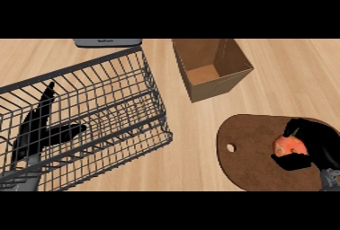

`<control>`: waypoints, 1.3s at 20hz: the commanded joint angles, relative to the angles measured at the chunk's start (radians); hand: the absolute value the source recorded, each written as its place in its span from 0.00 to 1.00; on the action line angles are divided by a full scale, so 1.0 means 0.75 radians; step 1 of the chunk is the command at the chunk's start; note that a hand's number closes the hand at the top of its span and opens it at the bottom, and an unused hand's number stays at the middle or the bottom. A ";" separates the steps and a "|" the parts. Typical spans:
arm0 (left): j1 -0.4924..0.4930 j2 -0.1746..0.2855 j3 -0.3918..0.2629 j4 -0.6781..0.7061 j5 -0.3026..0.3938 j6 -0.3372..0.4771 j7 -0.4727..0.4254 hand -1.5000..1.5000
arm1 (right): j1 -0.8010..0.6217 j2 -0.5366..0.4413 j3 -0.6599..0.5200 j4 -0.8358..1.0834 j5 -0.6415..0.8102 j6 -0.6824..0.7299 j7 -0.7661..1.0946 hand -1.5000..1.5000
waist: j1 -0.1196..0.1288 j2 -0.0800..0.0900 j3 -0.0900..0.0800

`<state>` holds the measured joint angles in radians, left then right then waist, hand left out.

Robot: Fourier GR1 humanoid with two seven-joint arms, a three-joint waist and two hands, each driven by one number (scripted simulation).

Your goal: Pick the squash from the cutting board and place it in the cardboard box

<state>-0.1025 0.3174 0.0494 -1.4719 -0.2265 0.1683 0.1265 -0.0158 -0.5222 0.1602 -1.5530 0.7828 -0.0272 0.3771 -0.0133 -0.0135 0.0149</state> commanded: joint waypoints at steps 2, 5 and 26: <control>0.032 0.113 0.123 0.115 0.044 -0.065 -0.035 0.50 | -0.003 -0.029 -0.068 -0.178 0.123 -0.003 0.260 1.00 | -0.001 0.013 -0.024; 0.086 0.075 0.110 0.053 0.021 -0.047 -0.034 0.50 | -0.019 -0.039 -0.075 -0.379 0.181 -0.005 0.327 1.00 | 0.006 0.008 -0.024; -0.059 0.045 0.179 0.109 -0.008 -0.158 0.016 0.50 | -0.900 0.280 -0.082 -0.073 0.076 0.092 0.416 1.00 | 0.064 0.026 -0.021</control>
<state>-0.1544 0.2669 0.1025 -1.4478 -0.2735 0.0945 0.1252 -0.5491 -0.3683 0.1128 -1.7125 0.8442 0.0437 0.6552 0.0239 -0.0011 0.0179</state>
